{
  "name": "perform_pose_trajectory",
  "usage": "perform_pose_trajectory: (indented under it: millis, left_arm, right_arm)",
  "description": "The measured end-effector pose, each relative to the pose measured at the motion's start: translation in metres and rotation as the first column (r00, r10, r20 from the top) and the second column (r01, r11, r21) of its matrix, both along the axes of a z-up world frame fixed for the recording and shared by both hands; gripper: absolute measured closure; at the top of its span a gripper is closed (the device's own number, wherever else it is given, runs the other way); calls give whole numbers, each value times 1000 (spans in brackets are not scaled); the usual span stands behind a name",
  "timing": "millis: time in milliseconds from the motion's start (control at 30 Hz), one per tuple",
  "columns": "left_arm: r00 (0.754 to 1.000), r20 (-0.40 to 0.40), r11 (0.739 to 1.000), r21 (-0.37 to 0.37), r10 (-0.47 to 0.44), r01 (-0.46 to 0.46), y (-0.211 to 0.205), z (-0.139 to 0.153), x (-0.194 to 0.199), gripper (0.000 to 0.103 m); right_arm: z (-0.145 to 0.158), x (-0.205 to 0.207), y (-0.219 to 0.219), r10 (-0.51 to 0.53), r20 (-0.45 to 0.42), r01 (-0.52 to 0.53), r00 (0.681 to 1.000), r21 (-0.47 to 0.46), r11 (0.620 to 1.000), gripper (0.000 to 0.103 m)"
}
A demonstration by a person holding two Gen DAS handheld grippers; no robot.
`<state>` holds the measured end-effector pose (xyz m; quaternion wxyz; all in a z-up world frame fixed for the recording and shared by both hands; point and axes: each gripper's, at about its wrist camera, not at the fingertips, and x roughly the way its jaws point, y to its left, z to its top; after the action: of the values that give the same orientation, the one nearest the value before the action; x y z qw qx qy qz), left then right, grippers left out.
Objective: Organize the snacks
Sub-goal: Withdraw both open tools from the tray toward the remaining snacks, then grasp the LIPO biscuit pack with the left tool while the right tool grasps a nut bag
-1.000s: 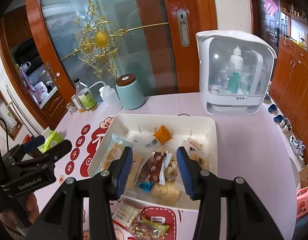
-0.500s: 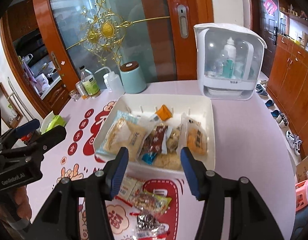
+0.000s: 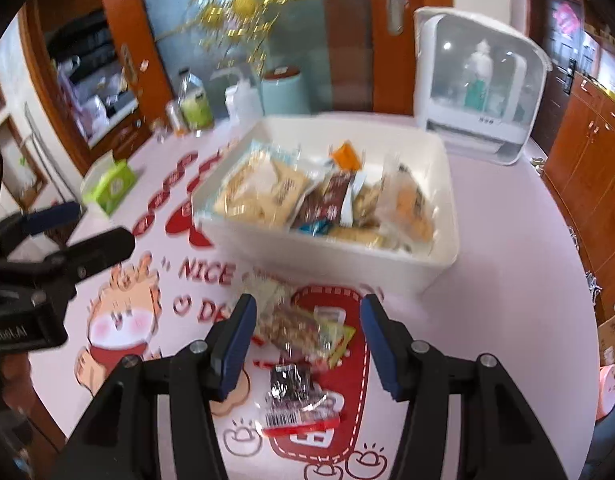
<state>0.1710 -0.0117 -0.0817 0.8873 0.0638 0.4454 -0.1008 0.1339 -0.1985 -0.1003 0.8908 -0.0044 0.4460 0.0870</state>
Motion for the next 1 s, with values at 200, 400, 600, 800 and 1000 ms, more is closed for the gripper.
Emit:
perform_pose_trajectory:
  millis: [200,400,600,800,1000]
  left_arm:
    - [994,-104,999,36,13,-9,6,-47,8,5]
    - [986,-163,998,58,33,-23,13,-77,16,5]
    - [979,-197,998,50,51,-42,16,-90,26,5]
    - [974,-224,998,47,46,-36,7,-102,34,5]
    - [967,-251,999,34,35,-28,-7,-114,42,5]
  right_arm:
    - [-48,0,14,69,-78,-72,995,-31,997,48]
    - [-74,9,27,141,-112,-147,984,-46,988,48]
    - [-90,22,45,205,-136,-224,969,-138,965,48]
    - [-99,34,44,213,-141,-236,967,-170,957,64]
    - [-95,46,15,153,-148,-159,977,-32,987,67]
